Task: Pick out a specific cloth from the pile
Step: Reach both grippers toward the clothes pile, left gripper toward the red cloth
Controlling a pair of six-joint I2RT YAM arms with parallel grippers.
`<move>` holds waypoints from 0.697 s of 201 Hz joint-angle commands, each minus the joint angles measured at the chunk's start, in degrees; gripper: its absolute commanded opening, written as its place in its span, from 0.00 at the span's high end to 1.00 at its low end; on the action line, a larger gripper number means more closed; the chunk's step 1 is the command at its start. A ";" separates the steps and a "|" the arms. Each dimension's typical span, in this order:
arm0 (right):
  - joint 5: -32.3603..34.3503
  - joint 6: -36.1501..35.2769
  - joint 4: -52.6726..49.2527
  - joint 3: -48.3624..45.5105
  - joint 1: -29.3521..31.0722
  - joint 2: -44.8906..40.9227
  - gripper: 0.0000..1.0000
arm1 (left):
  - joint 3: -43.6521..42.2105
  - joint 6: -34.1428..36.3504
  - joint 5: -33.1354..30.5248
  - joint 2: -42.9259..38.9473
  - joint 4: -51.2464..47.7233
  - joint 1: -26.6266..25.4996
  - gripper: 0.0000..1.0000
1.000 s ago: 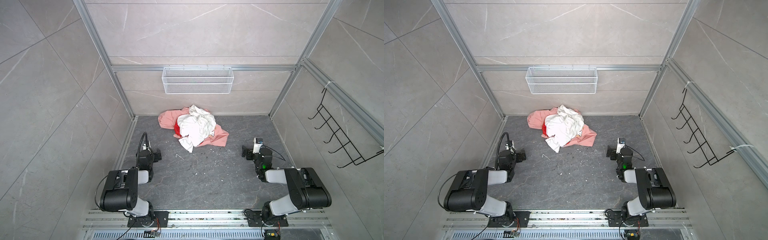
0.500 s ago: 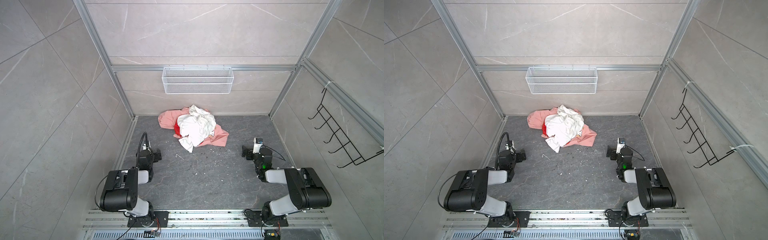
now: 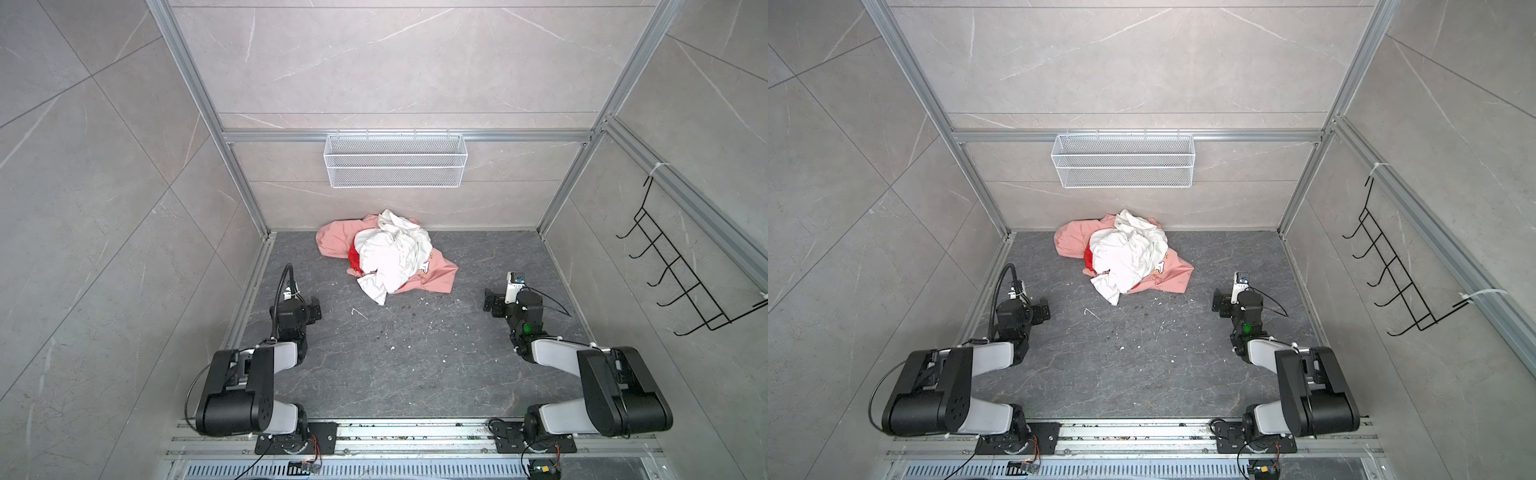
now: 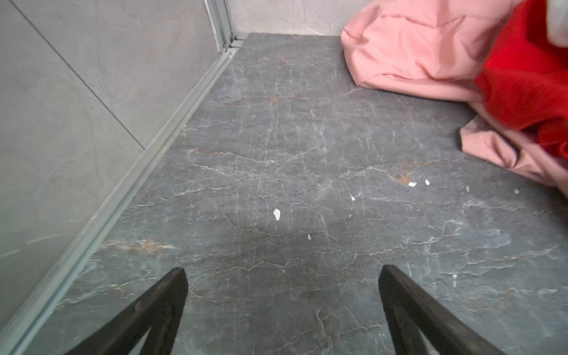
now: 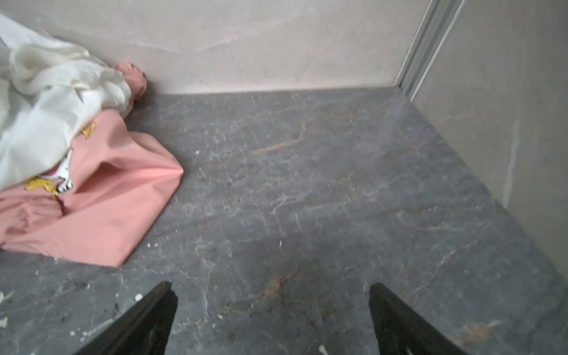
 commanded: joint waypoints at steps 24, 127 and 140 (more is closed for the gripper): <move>4.37 2.39 -15.35 8.10 2.00 -5.26 0.00 | 9.80 -7.95 -3.74 -7.75 -17.73 -0.36 0.00; -8.51 15.05 -25.45 22.72 7.70 7.07 0.00 | 31.98 -26.76 19.22 6.78 -34.48 -1.16 0.09; -10.81 16.70 -24.34 23.76 7.83 9.08 0.00 | 33.89 -26.91 21.13 9.43 -34.52 -1.29 0.09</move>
